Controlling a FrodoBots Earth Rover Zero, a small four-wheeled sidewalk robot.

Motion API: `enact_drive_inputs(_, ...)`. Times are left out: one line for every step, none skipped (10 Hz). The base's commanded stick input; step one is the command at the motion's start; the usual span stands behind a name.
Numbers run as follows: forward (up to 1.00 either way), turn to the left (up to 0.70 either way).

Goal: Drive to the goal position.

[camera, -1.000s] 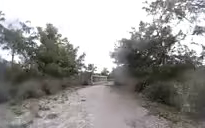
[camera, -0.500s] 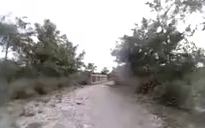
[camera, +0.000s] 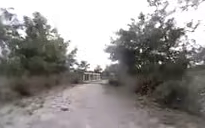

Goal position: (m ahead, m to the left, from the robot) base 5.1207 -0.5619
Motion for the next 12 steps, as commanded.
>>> enact_drive_inputs(0.85, 0.0)
enact_drive_inputs(0.85, 0.0)
enact_drive_inputs(0.85, 0.0)
enact_drive_inputs(0.85, 0.0)
enact_drive_inputs(0.85, 0.0)
enact_drive_inputs(0.85, 0.0)
enact_drive_inputs(0.85, 0.0)
enact_drive_inputs(0.85, 0.0)
enact_drive_inputs(0.85, 0.0)
enact_drive_inputs(0.85, 0.0)
enact_drive_inputs(0.85, 0.0)
enact_drive_inputs(0.85, 0.0)
